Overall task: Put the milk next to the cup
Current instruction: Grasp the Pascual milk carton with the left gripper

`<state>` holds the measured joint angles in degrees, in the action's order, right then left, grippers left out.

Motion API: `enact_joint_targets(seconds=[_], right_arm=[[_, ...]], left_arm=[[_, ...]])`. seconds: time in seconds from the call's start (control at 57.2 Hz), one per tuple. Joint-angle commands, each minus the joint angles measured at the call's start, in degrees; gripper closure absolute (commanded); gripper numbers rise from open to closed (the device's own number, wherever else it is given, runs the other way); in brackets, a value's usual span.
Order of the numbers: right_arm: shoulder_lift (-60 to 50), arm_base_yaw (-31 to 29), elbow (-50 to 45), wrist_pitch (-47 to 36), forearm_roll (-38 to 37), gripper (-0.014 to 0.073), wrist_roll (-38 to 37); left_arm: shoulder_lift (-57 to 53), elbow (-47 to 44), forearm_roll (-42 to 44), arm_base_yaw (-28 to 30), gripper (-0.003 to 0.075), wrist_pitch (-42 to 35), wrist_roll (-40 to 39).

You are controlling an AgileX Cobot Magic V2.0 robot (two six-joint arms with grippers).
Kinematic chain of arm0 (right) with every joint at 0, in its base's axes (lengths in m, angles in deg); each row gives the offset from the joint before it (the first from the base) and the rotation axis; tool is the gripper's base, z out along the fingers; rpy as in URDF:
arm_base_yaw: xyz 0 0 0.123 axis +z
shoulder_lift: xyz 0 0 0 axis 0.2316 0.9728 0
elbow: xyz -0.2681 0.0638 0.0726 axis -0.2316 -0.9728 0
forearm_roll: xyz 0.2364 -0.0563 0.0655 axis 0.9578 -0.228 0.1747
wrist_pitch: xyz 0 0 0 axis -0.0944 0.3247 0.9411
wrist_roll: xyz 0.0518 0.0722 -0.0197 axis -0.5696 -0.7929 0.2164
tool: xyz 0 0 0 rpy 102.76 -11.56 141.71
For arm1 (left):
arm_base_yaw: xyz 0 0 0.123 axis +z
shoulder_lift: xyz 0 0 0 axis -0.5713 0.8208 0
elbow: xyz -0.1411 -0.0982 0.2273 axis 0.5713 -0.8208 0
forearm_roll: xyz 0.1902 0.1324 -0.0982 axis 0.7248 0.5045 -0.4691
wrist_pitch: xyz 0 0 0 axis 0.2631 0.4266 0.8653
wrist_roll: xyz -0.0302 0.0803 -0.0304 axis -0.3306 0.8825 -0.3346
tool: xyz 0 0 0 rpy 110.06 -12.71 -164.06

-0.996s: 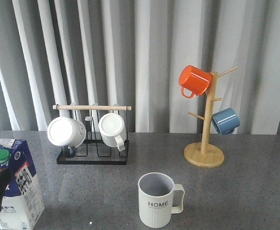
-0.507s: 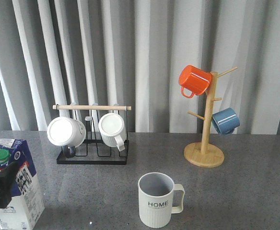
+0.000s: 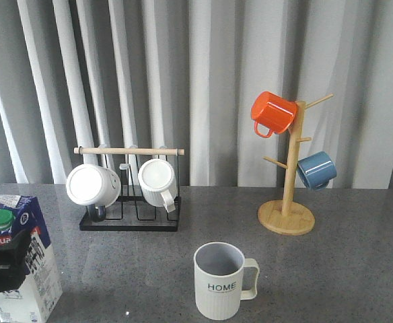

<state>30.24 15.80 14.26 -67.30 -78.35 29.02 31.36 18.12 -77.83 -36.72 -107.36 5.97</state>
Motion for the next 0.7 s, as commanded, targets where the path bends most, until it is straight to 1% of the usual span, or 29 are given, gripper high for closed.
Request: enact_joint_targets(seconds=[0.0, 0.122, 0.315, 0.524, 0.594, 0.629, 0.682], right_arm=[[-0.18, -0.42, 1.57, -3.96, -0.54, 0.0599, 0.41], [-0.18, -0.42, 1.57, -3.96, -0.54, 0.0599, 0.41], [-0.18, -0.42, 1.57, -3.96, -0.54, 0.0599, 0.41], [-0.18, -0.42, 1.57, -3.96, -0.54, 0.0599, 0.41], [-0.18, -0.42, 1.57, -3.96, -0.54, 0.0599, 0.41], [-0.18, -0.42, 1.57, -3.96, -0.54, 0.0599, 0.41], [-0.18, -0.42, 1.57, -3.96, -0.54, 0.0599, 0.41]], left_arm=[[-0.26, 1.86, -0.64, 0.16, 0.0007, -6.27, -0.67], [1.35, 2.17, -0.64, 0.16, 0.0007, -8.06, -0.67], [3.86, 5.99, -0.64, 0.16, 0.0008, -5.09, -0.67], [5.83, 7.59, -0.17, 0.76, 0.0022, -4.14, -0.99], [6.22, 7.59, 0.38, 0.83, 0.0047, -4.01, -1.09], [6.25, 7.59, 0.30, 0.83, 0.0073, -3.63, -1.22], [6.25, 7.59, 0.30, 0.83, 0.0137, -3.13, -1.69]])
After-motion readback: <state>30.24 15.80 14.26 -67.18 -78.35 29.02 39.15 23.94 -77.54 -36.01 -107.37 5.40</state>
